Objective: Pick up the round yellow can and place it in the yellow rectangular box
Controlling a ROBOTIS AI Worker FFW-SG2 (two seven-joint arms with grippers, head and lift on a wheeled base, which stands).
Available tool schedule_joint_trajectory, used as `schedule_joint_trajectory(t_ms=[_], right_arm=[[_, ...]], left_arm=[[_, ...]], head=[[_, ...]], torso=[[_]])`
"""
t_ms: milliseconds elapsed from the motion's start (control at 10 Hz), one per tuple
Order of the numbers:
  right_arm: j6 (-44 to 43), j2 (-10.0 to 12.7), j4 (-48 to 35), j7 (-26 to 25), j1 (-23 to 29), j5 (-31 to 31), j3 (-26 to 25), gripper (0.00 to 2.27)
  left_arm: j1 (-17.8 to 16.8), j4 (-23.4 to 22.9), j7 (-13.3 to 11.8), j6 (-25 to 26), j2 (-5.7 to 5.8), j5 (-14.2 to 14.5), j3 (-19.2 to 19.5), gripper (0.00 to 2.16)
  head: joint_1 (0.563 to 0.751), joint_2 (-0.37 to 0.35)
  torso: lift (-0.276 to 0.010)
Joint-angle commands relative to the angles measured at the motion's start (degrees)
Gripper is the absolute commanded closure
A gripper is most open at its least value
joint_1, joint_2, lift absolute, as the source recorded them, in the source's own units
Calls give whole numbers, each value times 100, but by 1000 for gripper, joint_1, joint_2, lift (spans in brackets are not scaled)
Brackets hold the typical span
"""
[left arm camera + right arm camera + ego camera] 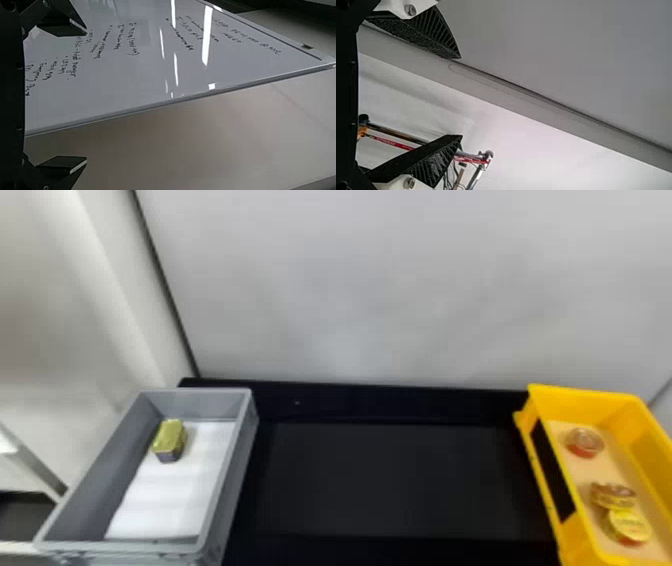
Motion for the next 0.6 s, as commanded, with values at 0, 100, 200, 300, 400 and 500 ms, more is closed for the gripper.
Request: schedule_joint_trajectory(t_ms=[0,100,200,300,400,500], right_arm=[[-130,-198,-255,-15,-62,-104,-86,68],[-130,-338,-360,-24,-123,-104,-25,75],[-147,-409,-457,-33,-255,-131,28,85],[-235,-417,-527,-6,-457,-201,37,110],[-235,-444,-615,29,-607,-210,46,122],[-218,-461,-642,99,-695,-482,81,114]], left_arm=[[-4,-9,1,-8,-15,0,22,136],[-4,-9,1,-8,-15,0,31,136],[-4,-9,1,-8,-15,0,31,137],[-4,-9,1,-8,-15,0,31,137],[-13,-18,1,-8,-15,0,22,136],[-13,-18,1,-8,-15,0,14,137]], head=[[694,14],[694,14],[694,14],[694,14],[694,14],[694,14]], torso=[[-68],[-68],[-68],[-68],[-68],[-68]])
